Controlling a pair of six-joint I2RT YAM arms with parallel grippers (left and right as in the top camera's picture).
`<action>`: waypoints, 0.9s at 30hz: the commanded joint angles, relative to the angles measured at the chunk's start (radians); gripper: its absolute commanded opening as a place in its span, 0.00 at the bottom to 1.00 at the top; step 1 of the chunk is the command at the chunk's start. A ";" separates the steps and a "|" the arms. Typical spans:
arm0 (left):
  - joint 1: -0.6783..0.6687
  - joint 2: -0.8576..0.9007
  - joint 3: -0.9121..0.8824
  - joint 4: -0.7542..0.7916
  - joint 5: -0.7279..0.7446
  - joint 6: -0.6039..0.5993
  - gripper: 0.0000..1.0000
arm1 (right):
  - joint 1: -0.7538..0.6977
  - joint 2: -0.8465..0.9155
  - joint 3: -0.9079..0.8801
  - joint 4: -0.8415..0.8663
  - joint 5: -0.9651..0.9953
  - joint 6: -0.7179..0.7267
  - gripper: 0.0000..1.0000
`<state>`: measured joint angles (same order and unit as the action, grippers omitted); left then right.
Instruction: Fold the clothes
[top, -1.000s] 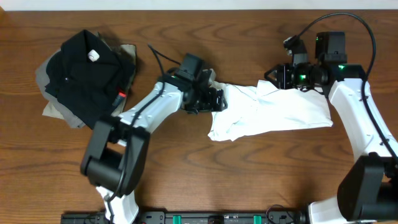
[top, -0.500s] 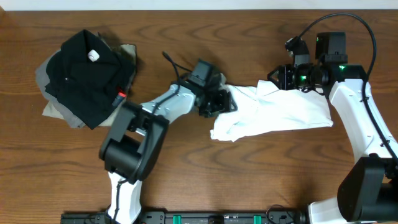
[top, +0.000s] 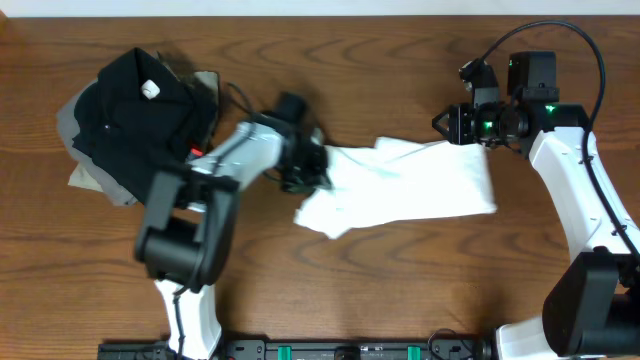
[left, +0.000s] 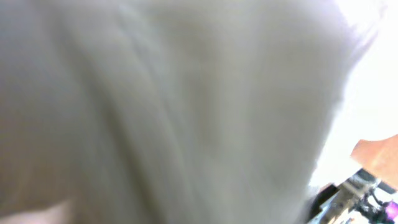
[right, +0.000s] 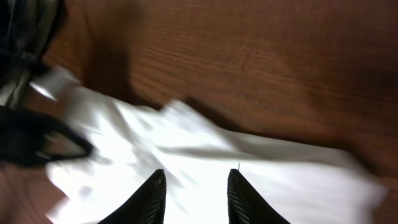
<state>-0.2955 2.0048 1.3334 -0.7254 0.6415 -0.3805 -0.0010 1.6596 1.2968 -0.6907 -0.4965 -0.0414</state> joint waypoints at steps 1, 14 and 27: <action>0.082 -0.111 0.141 -0.108 -0.145 0.211 0.06 | -0.007 -0.011 0.012 0.003 0.003 -0.016 0.31; -0.034 -0.094 0.431 -0.377 -0.464 0.347 0.06 | -0.007 -0.011 0.012 0.017 0.003 -0.004 0.30; -0.326 0.067 0.431 -0.262 -0.472 0.308 0.06 | -0.007 -0.011 0.012 0.011 0.016 0.001 0.32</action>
<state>-0.5777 2.0762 1.7603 -0.9989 0.1757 -0.0547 -0.0010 1.6596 1.2968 -0.6743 -0.4957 -0.0406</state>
